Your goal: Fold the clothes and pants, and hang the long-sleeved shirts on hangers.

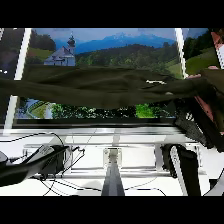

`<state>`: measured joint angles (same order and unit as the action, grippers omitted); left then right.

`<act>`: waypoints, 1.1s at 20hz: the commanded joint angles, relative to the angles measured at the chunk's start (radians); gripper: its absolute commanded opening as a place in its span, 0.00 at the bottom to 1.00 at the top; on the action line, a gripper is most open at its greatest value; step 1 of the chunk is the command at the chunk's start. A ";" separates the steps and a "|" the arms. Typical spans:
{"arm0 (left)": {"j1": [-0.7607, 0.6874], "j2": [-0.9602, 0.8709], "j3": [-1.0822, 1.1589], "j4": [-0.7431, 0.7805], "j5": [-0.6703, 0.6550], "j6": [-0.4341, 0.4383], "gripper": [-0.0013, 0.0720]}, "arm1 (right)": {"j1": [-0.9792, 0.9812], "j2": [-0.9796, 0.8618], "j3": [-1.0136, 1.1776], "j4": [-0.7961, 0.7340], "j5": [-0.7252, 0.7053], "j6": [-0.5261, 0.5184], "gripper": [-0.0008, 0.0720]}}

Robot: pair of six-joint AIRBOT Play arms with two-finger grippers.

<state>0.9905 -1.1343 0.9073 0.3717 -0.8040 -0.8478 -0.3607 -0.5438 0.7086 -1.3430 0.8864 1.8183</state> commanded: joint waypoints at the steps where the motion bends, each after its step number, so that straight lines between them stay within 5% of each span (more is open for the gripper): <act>1: -0.134 -0.048 0.002 0.001 0.197 -0.074 0.04 | 0.000 -0.223 0.002 0.215 -0.256 0.000 0.05; 5: -0.249 -0.160 0.035 -0.045 0.352 -0.122 0.04 | 0.000 -0.437 0.047 0.298 -0.438 0.002 0.05; 13: -0.375 -0.411 0.255 -0.074 0.360 -0.122 0.05 | 0.005 -0.749 0.264 0.349 -0.438 0.003 0.07; 14: -0.387 -0.425 0.269 -0.074 0.360 -0.120 0.10 | 0.007 -0.766 0.268 0.346 -0.438 0.001 0.36; 15: -0.392 -0.430 0.278 -0.069 0.356 -0.098 0.36 | 0.010 -0.770 0.268 0.340 -0.431 -0.007 0.89; 16: -0.393 -0.428 0.287 -0.067 0.344 -0.035 0.96 | 0.011 -0.768 0.268 0.337 -0.418 -0.043 1.00; 19: -0.380 -0.387 0.302 -0.064 0.310 0.080 0.98 | 0.011 -0.759 0.269 0.336 -0.348 -0.113 1.00; 22: -0.342 -0.306 0.302 0.039 0.289 0.079 0.98 | 0.011 -0.759 0.271 0.334 -0.275 -0.114 0.98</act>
<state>0.6250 -1.4925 1.1999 0.3309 -0.4904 -0.8116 -0.3504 -1.2980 0.9752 -1.0092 0.5392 1.7325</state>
